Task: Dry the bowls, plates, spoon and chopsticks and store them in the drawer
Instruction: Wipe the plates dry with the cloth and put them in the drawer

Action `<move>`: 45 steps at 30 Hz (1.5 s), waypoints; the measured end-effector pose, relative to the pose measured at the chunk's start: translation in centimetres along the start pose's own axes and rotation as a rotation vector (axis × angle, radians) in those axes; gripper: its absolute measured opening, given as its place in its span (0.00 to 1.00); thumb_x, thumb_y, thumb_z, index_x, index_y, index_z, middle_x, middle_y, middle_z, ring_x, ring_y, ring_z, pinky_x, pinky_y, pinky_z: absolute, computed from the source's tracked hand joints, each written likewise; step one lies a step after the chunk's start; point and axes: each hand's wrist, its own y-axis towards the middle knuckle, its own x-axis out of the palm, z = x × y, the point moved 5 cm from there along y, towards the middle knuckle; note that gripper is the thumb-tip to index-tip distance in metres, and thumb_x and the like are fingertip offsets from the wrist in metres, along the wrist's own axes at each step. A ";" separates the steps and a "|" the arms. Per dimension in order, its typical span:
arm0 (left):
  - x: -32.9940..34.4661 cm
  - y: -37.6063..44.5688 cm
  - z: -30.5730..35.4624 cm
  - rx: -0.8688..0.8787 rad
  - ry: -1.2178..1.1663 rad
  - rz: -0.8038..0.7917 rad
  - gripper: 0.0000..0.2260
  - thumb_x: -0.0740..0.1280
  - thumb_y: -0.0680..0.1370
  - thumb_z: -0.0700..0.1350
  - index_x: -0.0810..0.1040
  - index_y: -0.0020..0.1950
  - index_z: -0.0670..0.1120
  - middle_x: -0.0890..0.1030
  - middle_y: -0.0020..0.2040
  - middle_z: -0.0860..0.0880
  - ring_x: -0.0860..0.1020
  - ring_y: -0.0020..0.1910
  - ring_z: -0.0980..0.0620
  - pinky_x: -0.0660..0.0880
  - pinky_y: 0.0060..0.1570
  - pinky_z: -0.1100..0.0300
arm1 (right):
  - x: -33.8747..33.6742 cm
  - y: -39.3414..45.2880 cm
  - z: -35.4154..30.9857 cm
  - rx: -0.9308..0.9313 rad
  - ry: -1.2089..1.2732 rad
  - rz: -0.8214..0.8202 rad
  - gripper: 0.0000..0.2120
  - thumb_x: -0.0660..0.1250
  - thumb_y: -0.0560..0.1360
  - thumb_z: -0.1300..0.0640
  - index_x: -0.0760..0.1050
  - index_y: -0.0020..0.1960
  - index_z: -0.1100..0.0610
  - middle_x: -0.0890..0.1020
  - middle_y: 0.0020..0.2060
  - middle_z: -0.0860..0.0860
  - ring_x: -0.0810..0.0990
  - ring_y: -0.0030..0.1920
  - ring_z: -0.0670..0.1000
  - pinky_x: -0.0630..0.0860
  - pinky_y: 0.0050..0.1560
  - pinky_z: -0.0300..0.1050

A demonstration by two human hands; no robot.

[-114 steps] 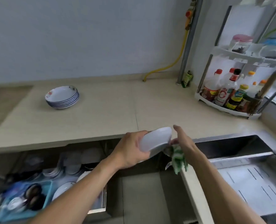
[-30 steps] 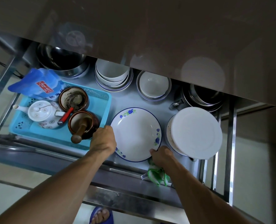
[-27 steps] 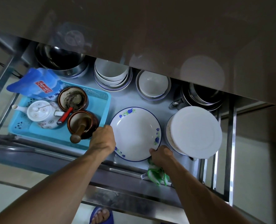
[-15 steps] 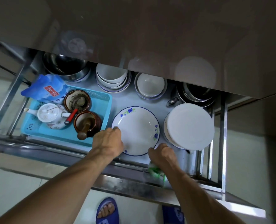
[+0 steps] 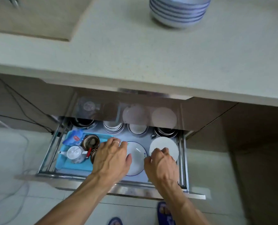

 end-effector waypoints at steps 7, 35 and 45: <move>-15.6 2.0 2.3 0.032 -0.055 0.145 0.13 0.75 0.69 0.54 0.82 0.45 0.46 0.82 0.42 0.47 0.80 0.45 0.45 0.77 0.41 0.51 | -16.8 -2.8 -2.6 -0.001 0.150 0.213 0.11 0.61 0.78 0.52 0.73 0.59 0.53 0.73 0.57 0.54 0.79 0.53 0.62 0.76 0.49 0.50; -29.2 30.3 4.8 -0.411 -0.416 0.115 0.20 0.58 0.81 0.59 0.70 0.65 0.46 0.77 0.59 0.47 0.78 0.55 0.43 0.71 0.46 0.54 | -39.7 28.9 -1.4 0.038 0.433 0.005 0.28 0.58 0.80 0.37 0.79 0.52 0.62 0.77 0.38 0.53 0.75 0.37 0.50 0.69 0.40 0.44; -28.2 36.2 2.3 -0.466 -0.531 0.018 0.22 0.70 0.74 0.53 0.70 0.64 0.45 0.75 0.59 0.46 0.76 0.53 0.44 0.75 0.49 0.53 | -38.8 32.7 -2.5 0.073 0.267 -0.008 0.22 0.67 0.73 0.39 0.79 0.52 0.57 0.80 0.41 0.51 0.77 0.38 0.50 0.68 0.32 0.41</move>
